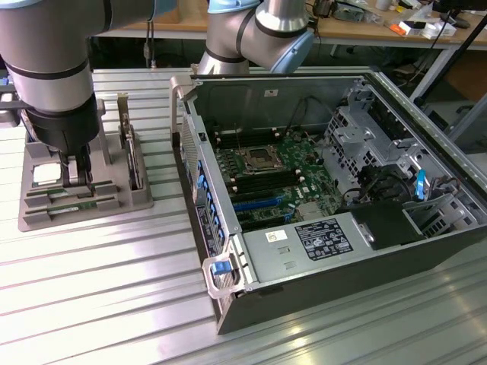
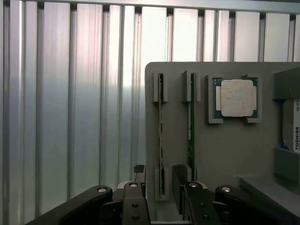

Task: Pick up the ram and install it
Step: 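Pick up the ram and move it above insertion slot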

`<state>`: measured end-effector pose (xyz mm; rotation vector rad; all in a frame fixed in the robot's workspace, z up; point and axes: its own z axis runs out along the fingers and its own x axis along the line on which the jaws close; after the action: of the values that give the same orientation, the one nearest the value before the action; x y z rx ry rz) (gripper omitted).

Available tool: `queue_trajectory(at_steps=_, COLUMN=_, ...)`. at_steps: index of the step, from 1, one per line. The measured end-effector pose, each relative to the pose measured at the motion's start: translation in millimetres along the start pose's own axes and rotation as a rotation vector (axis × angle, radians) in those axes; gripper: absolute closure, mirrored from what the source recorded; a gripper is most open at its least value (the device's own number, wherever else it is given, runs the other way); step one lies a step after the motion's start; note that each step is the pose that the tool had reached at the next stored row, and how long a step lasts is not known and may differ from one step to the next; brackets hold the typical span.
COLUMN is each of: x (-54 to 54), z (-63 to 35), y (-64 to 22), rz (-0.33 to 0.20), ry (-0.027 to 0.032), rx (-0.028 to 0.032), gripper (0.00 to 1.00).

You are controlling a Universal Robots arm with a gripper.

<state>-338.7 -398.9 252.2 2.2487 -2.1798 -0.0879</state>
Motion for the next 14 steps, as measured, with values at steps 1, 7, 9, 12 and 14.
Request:
queue_trajectory(at_steps=1, x=0.0, z=2.2, y=2.0, rz=-0.002, ry=-0.0002, rx=0.0, gripper=0.64)
queue_trajectory(at_steps=7, x=-3.0, z=21.0, y=10.6, rz=-0.007, ry=-0.0005, rx=-0.0001, gripper=0.64)
queue_trajectory(at_steps=9, x=-9.6, z=29.4, y=12.8, rz=-0.007, ry=-0.0005, rx=0.0, gripper=0.64)
queue_trajectory(at_steps=12, x=-9.7, z=35.7, y=16.6, rz=-0.006, ry=-0.0005, rx=-0.0001, gripper=0.64)
queue_trajectory(at_steps=14, x=-9.6, z=41.2, y=19.4, rz=-0.007, ry=-0.0006, rx=0.0, gripper=0.64)
